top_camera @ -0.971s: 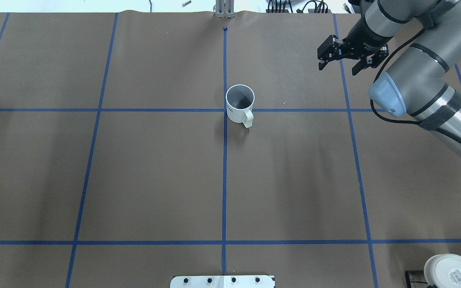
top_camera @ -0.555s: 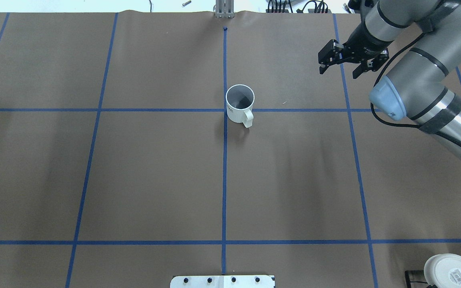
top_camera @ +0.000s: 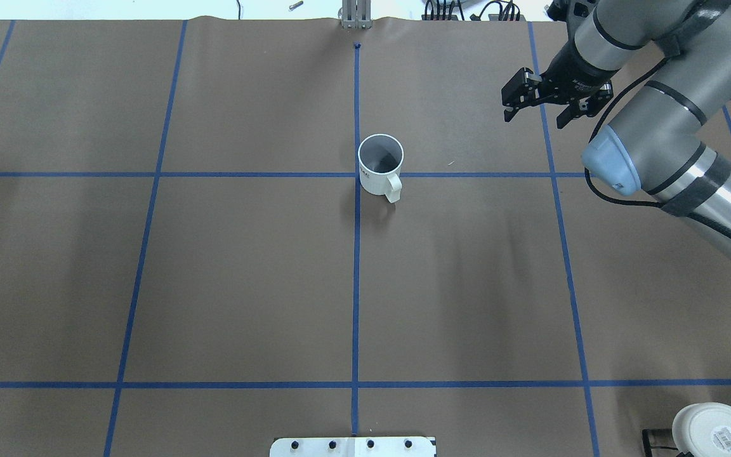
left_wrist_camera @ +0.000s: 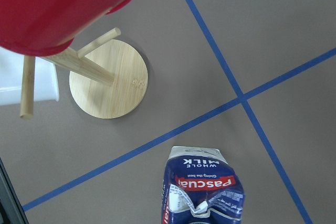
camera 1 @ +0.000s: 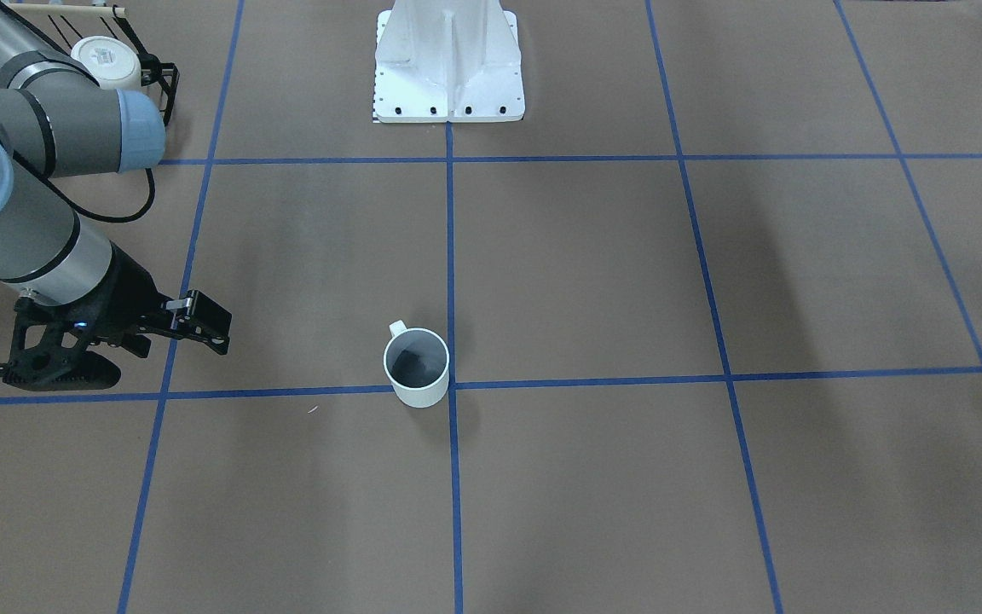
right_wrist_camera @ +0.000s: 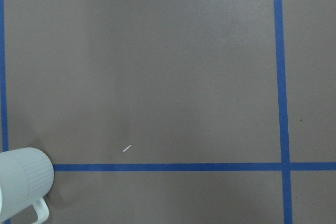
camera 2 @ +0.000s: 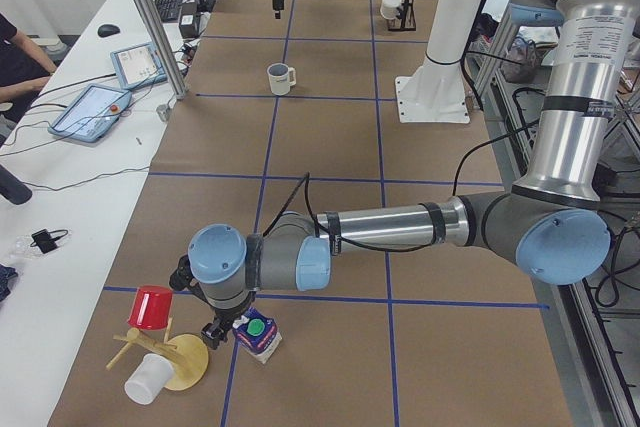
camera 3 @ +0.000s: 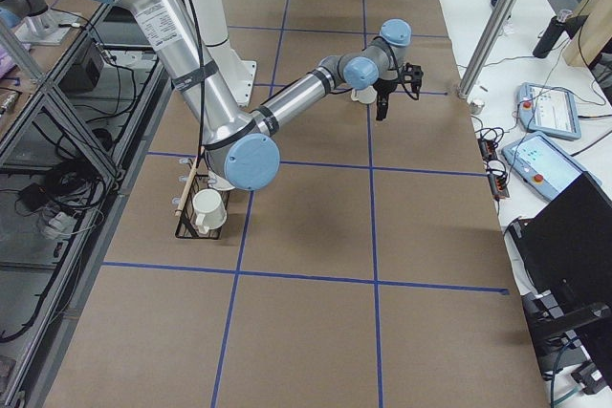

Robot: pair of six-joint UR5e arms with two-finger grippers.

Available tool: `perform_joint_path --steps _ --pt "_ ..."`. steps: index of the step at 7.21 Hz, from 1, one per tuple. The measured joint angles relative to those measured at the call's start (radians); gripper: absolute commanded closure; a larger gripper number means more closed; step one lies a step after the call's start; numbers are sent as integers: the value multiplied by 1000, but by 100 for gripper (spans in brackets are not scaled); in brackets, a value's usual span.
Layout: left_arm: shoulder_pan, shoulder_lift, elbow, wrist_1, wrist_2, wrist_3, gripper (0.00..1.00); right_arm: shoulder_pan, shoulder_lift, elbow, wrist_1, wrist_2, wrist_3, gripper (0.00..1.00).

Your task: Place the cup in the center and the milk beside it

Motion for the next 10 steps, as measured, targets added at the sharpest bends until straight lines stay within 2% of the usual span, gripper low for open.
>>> perform_joint_path --steps 10 --pt "92 22 10 -37 0 -22 2 -19 0 -8 2 -4 1 0"
